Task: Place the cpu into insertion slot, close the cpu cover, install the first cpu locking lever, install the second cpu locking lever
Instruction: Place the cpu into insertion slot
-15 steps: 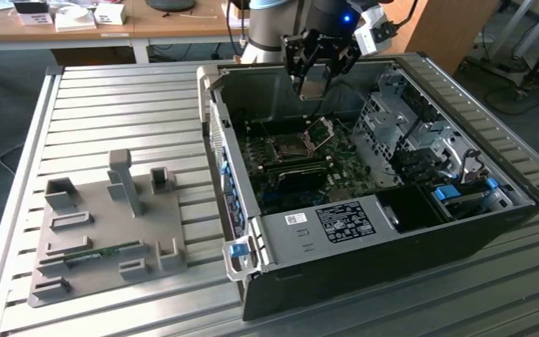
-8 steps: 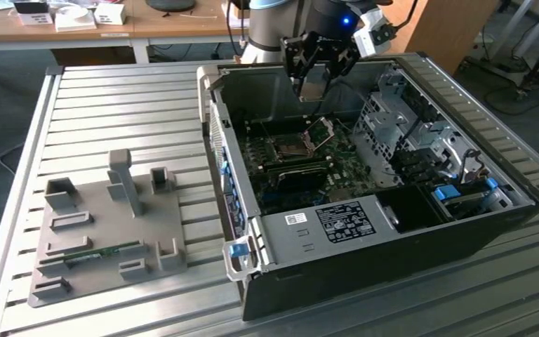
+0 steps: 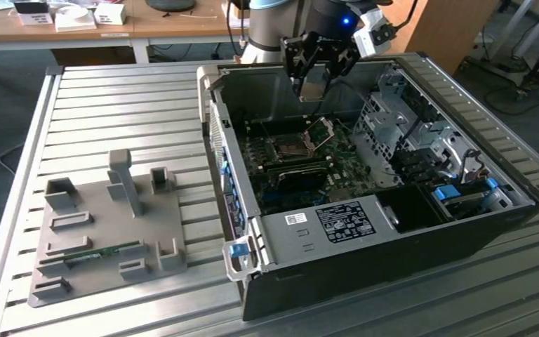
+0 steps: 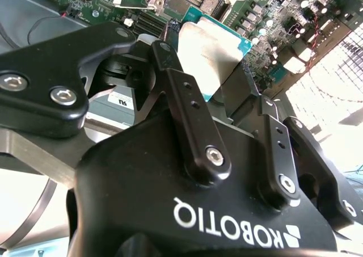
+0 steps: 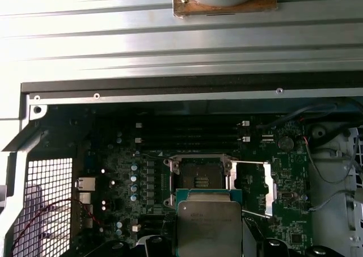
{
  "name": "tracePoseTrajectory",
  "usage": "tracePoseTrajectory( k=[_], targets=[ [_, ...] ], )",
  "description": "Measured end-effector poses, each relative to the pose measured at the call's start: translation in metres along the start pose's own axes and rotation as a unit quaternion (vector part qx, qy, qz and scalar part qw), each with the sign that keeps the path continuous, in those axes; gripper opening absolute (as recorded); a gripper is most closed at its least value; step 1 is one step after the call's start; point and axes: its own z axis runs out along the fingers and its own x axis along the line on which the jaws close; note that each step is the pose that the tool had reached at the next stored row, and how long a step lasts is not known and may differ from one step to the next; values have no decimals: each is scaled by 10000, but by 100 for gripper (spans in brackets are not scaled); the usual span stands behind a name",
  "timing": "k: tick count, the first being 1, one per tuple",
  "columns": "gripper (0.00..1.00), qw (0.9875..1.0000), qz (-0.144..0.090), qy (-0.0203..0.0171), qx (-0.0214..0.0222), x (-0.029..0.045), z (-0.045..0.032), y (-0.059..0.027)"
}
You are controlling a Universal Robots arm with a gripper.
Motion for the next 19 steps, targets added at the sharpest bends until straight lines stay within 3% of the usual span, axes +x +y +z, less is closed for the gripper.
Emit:
tracePoseTrajectory(
  k=[19],
  targets=[
    [54,10000,0,0,-1,-1,54,-5]
  ],
)
